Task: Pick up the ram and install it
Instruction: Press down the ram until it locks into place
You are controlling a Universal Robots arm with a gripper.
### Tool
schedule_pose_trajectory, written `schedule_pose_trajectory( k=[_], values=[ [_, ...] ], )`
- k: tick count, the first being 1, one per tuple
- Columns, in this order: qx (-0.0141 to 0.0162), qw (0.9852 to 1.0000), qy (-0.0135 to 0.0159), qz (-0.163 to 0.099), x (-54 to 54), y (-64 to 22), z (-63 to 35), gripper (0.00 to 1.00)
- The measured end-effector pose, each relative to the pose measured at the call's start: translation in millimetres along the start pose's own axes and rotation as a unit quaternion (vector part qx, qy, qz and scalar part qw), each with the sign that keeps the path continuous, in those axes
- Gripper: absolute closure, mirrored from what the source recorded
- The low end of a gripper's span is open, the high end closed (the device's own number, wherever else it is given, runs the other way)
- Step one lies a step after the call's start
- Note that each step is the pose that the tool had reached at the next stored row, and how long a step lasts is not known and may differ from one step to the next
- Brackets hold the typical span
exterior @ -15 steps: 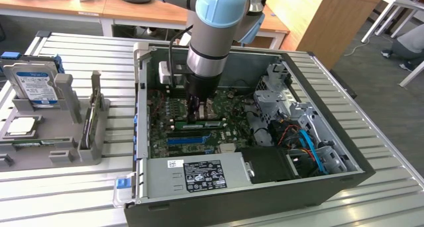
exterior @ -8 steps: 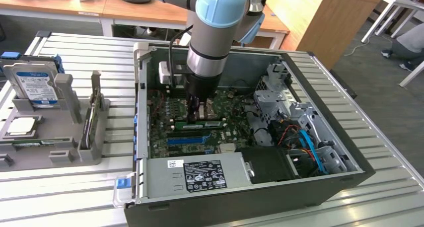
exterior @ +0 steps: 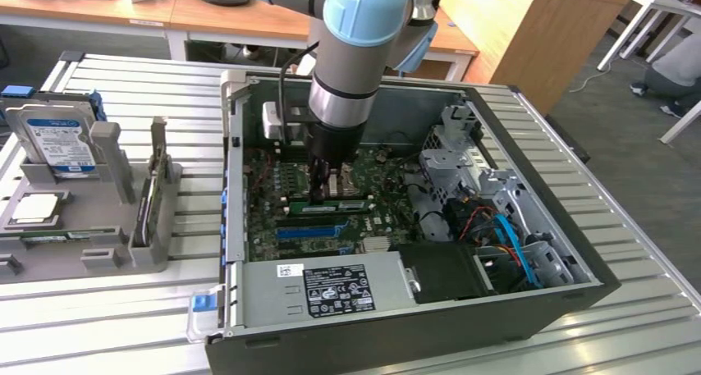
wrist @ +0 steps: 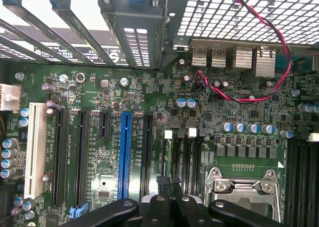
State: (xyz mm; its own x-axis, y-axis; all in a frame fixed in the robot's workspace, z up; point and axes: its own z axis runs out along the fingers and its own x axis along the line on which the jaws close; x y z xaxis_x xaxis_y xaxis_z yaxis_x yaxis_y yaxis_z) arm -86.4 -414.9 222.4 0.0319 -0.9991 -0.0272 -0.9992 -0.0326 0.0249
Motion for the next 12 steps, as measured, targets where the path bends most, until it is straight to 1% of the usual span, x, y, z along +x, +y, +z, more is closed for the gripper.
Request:
schedule_pose_trajectory(
  k=[12],
  values=[
    [0.0001, 1.0, -0.0001, 0.0, 0.0, 0.0, 0.5, 0.89]
  ],
)
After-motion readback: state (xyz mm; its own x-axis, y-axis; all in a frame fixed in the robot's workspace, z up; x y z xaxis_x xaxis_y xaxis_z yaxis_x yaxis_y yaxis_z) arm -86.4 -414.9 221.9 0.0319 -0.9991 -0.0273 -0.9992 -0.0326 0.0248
